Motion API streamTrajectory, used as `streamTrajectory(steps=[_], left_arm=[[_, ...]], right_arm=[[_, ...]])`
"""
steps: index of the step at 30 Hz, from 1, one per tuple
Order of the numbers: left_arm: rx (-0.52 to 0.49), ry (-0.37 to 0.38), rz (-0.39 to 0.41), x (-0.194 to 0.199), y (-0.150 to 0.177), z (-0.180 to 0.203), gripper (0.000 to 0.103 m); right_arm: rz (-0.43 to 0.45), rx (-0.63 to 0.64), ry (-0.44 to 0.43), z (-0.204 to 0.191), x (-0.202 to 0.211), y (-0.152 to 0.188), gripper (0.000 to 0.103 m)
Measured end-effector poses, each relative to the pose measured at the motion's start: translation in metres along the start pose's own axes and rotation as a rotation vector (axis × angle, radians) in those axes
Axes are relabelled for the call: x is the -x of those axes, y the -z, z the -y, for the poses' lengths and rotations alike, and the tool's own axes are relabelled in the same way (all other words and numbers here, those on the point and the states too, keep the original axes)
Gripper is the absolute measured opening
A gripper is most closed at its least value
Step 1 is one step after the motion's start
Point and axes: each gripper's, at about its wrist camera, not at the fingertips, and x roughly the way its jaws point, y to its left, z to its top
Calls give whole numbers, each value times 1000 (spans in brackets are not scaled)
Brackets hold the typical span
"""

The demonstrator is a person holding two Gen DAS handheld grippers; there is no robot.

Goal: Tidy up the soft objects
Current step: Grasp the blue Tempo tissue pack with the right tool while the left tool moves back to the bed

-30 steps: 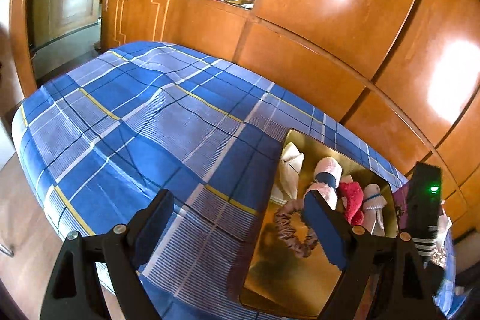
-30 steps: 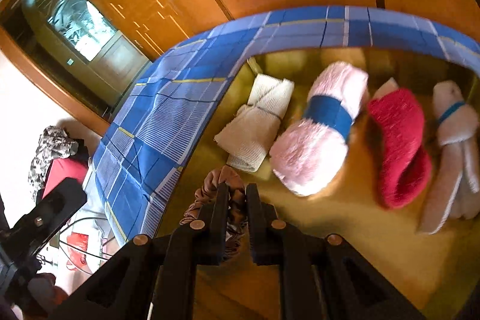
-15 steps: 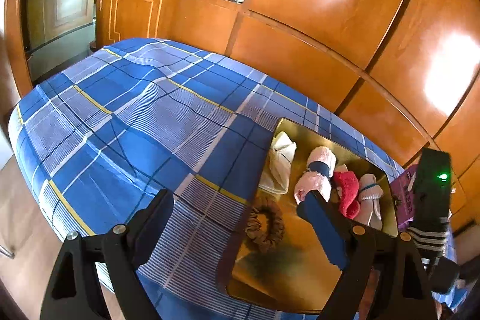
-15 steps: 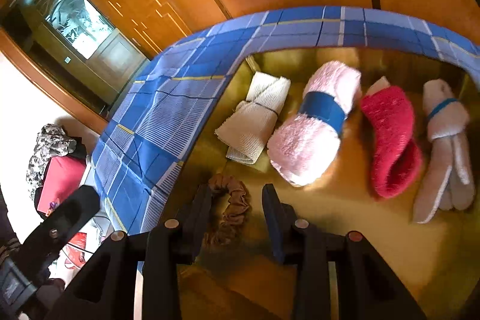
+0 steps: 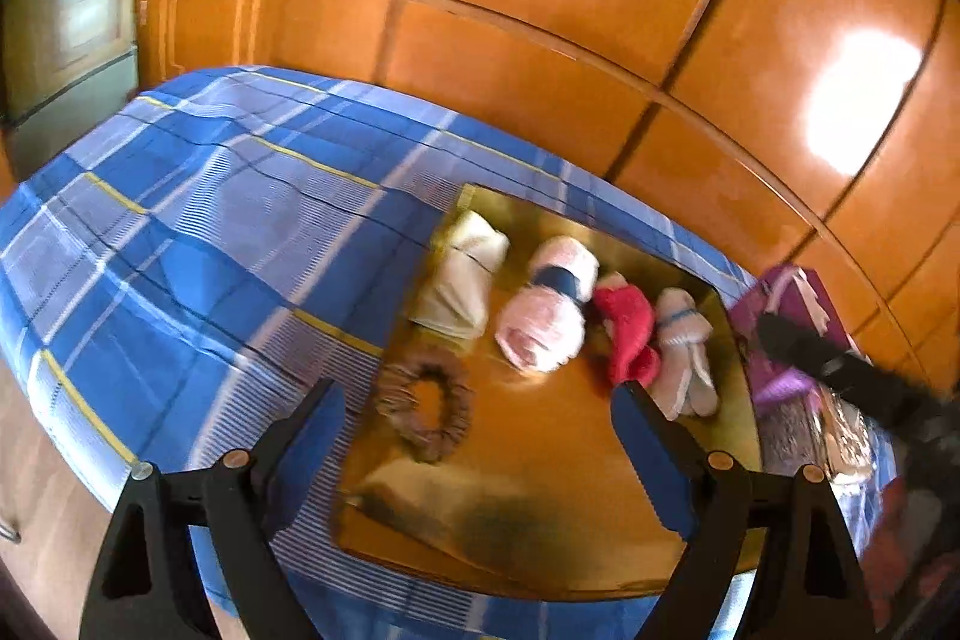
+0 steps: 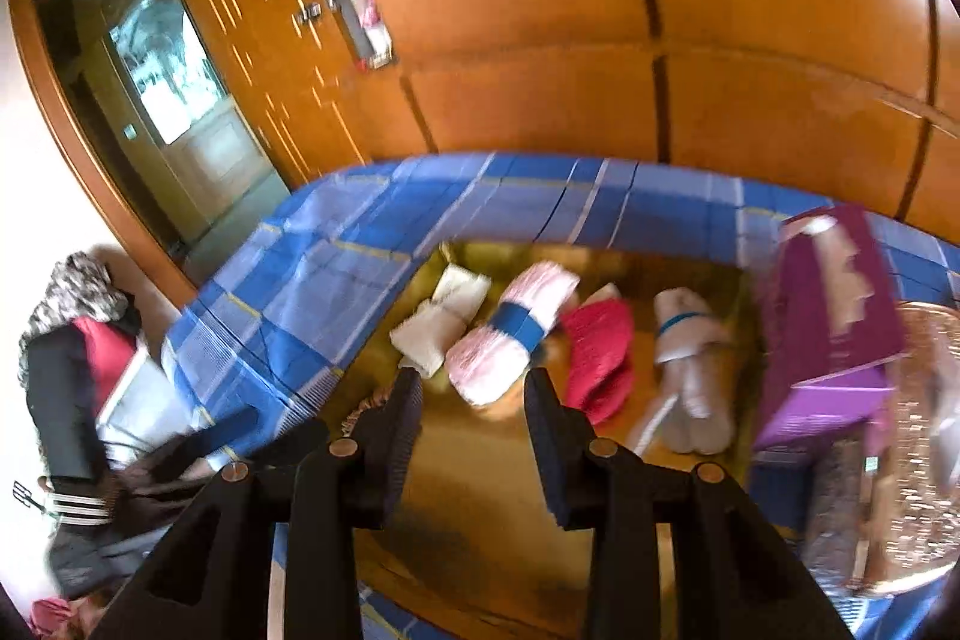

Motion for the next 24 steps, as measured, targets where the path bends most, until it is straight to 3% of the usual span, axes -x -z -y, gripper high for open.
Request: streamTrajectory(steps=[4,14,19,24], left_arm=[[-50,36,-31,-4,7,24,91],[-177,130,-57,-5,19,89,93],[-251,174,-79,-7,28,123,94],[-325,233,-110,-10,40,158,94]], right_arm=[[94,-26,13,24,47,-1,35],[317,-223,277,133,158,25,36],[342,-383,450,206,188,56,38],[287,-592,620,295,208,107,40]])
